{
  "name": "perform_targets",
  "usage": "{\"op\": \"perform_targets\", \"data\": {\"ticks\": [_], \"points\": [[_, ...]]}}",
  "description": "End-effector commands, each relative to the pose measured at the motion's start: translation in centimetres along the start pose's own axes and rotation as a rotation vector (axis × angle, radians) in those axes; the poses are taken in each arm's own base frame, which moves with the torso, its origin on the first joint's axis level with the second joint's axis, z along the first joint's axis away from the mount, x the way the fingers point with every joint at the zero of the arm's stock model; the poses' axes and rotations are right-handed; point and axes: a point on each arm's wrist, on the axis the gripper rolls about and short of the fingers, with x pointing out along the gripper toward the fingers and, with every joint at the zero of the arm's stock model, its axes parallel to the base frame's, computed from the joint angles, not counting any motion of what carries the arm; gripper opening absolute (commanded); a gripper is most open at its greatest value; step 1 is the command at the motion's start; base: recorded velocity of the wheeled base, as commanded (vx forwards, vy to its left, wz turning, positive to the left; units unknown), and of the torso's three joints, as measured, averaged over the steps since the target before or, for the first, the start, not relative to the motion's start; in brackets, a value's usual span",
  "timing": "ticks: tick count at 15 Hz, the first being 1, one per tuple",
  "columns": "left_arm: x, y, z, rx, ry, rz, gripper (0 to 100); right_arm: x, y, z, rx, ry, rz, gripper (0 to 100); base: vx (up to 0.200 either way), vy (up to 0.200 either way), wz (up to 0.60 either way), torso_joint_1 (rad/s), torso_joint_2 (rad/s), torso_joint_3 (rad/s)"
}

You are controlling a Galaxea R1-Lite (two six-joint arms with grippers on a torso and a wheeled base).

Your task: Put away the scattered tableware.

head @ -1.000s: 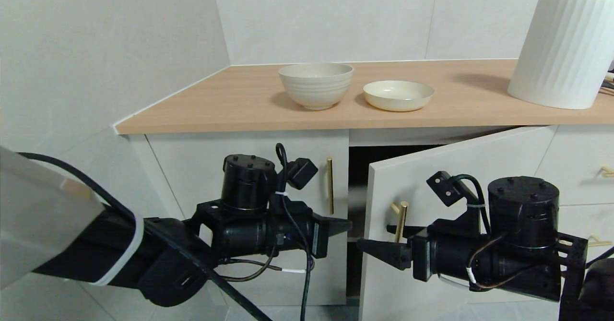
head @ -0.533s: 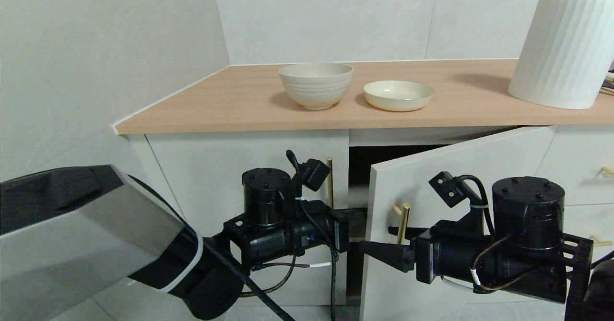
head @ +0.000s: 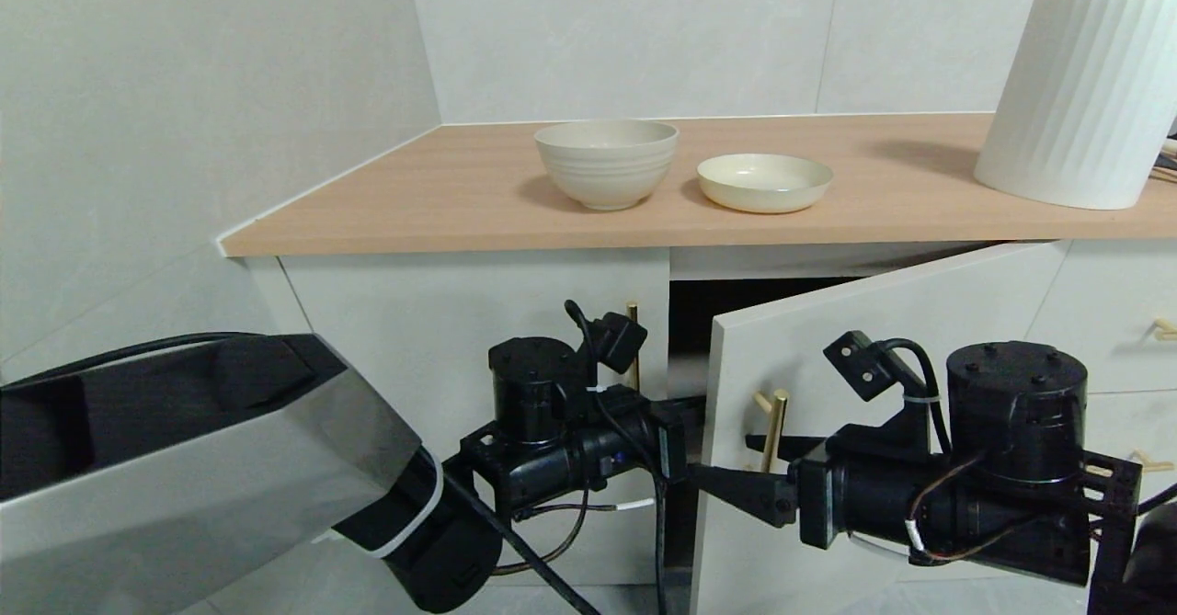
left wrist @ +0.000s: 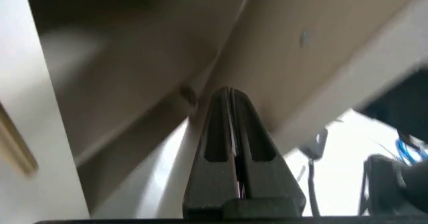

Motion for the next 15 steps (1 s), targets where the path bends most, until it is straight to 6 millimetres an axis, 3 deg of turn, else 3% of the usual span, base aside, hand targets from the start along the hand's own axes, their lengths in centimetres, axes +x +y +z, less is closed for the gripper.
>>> {"op": "perform_targets", "data": {"ticks": [1, 6, 10, 15], "points": [[0.7, 0.4, -0.7, -0.003, 0.000, 0.002, 0, -0.6, 0.0, -0.2, -0.030, 0.000, -0.012, 100, 0.000, 0.000, 0.00, 0.000, 0.00, 0.000], [1.1, 0.5, -0.6, 0.003, -0.016, -0.008, 0, -1.8, -2.0, 0.3, -0.121, -0.064, -0.223, 100, 0.000, 0.000, 0.00, 0.000, 0.00, 0.000], [1.3, 0.0, -0.5, 0.016, -0.035, -0.030, 0, -4.5, -0.5, 1.2, -0.131, -0.103, -0.211, 100, 0.000, 0.000, 0.00, 0.000, 0.00, 0.000], [1.5, -0.9, -0.6, 0.020, -0.033, -0.045, 0, -9.0, 1.1, -0.7, -0.104, -0.018, -0.190, 100, 0.000, 0.000, 0.00, 0.000, 0.00, 0.000]]}}
